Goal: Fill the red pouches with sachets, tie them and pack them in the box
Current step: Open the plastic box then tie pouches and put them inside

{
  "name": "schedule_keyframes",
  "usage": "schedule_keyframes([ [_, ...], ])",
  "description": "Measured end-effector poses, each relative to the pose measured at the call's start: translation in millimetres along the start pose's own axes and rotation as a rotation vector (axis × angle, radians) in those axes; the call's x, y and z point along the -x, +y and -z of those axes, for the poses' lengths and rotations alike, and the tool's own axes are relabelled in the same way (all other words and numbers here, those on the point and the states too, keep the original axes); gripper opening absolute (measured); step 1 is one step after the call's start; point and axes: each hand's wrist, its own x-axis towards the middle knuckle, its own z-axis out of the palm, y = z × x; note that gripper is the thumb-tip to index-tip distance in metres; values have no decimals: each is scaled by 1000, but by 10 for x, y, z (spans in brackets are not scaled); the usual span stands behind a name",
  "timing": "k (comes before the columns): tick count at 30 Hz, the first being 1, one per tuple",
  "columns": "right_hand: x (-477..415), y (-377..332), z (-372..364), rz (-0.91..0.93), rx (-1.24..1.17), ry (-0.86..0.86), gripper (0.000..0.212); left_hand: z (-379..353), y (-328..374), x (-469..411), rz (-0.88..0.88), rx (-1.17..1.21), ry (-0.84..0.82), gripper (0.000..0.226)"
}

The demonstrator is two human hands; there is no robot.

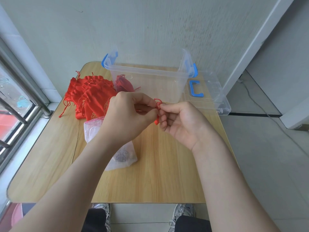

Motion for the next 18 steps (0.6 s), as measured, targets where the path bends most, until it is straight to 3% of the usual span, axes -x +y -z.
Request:
schedule_keyframes([
  [7, -20, 31, 29, 75, 103, 65, 15, 18, -29, -14, -78, -100, -29, 3],
  [13, -22, 83, -22, 150, 281, 88, 10, -85, -65, 33, -20, -328, -163, 37],
  [18, -22, 98, -28, 157, 319, 103, 9, -73, -38, 54, -55, -431, -116, 27],
])
